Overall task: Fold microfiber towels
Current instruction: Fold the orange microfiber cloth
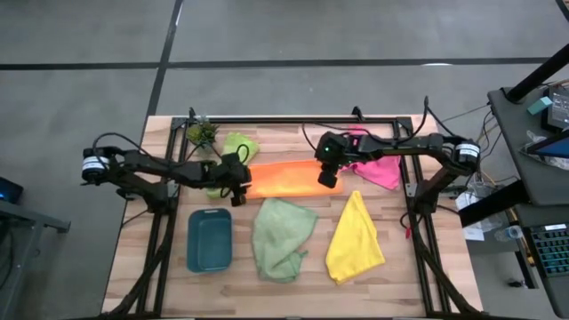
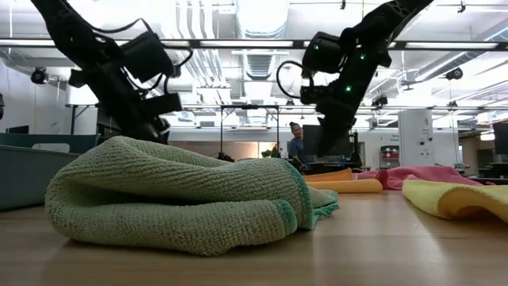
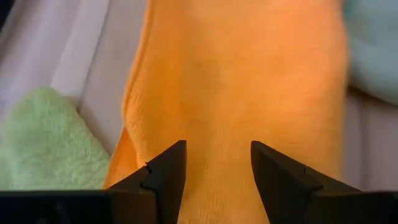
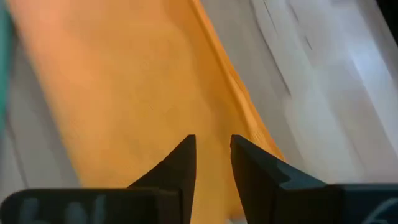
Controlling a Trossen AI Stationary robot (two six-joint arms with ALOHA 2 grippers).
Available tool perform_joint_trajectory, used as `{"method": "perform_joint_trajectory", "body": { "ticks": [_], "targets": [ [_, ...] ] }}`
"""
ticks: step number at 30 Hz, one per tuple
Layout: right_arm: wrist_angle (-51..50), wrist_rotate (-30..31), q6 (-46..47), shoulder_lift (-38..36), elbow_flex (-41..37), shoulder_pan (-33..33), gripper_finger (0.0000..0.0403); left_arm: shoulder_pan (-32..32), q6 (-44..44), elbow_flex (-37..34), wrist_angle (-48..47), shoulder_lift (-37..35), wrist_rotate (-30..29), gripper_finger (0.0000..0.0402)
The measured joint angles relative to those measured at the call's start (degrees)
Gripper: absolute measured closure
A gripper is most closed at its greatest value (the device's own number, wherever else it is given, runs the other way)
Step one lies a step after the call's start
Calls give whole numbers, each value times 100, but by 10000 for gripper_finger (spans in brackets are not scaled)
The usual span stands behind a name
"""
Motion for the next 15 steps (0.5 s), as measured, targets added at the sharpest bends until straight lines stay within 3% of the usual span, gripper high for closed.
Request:
{"method": "perform_joint_trajectory", "body": {
  "ticks": [7,12,15],
  "targets": [
    [2138,-6,159,43,-609,455,341,65,-188,55,151,223,39,237],
    [3340,4,389,374,-1028,518,368,69,68,78,90,-303,-32,237],
    [3473,16,485,699,-1077,518,382,131,225,60,-32,-704,-290,237]
  ]
}}
